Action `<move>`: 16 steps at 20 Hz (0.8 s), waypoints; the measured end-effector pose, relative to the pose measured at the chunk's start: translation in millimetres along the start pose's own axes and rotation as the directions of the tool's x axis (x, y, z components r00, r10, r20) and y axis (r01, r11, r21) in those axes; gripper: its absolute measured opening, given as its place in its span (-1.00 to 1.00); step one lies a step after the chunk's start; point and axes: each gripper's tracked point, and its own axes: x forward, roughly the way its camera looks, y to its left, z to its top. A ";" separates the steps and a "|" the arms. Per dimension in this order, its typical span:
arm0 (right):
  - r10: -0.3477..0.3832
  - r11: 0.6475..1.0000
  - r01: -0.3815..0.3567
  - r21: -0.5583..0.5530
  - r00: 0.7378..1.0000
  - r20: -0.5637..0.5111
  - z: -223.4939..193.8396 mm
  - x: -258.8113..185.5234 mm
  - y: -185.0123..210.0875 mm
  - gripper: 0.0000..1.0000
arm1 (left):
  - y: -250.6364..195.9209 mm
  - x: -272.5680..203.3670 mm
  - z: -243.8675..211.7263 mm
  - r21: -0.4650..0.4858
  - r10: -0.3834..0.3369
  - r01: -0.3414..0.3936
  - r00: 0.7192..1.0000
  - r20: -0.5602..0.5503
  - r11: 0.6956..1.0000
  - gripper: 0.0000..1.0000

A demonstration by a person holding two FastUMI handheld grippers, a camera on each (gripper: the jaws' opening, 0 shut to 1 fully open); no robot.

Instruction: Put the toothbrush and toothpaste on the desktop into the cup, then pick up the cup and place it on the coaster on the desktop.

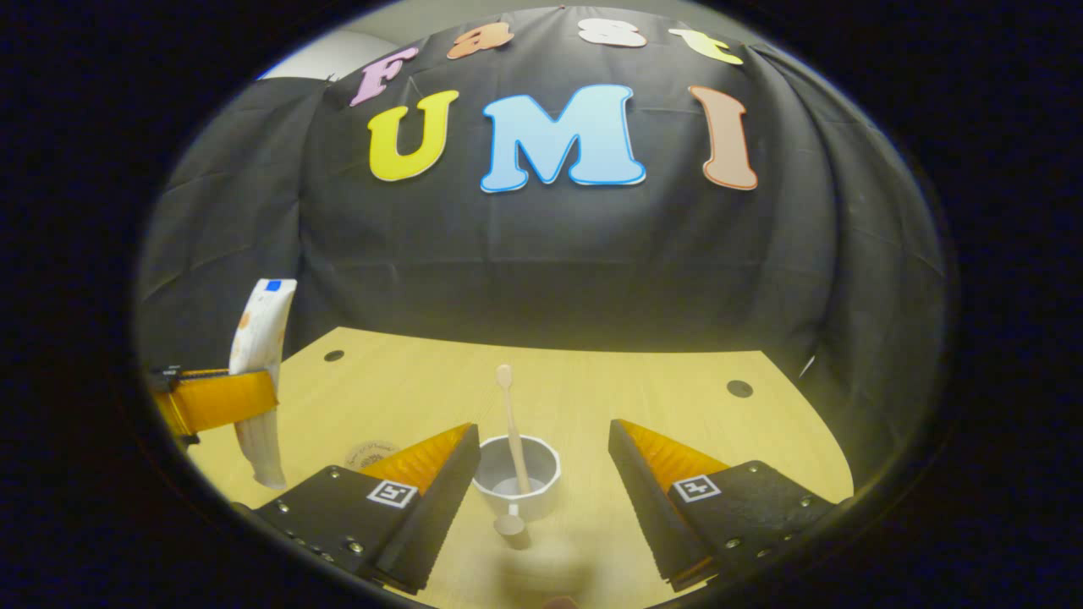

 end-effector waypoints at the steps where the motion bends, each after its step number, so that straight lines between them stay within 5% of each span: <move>1: -0.008 1.000 0.008 0.011 1.000 0.006 4.7 -6.4 -5.3 0.87 | -5.7 4.0 0.9 -0.002 -0.012 0.012 1.000 0.006 1.000 -0.56; 7: -0.068 0.997 0.066 0.041 0.997 0.044 21.6 -52.3 -39.1 0.87 | -39.4 38.4 9.7 -0.007 -0.076 0.076 0.996 0.052 0.997 -0.56; 16: -0.144 0.985 0.146 0.095 0.989 -0.024 -8.3 -100.4 -73.5 0.88 | -85.8 93.1 28.0 -0.059 -0.208 0.222 0.960 0.187 0.973 -0.56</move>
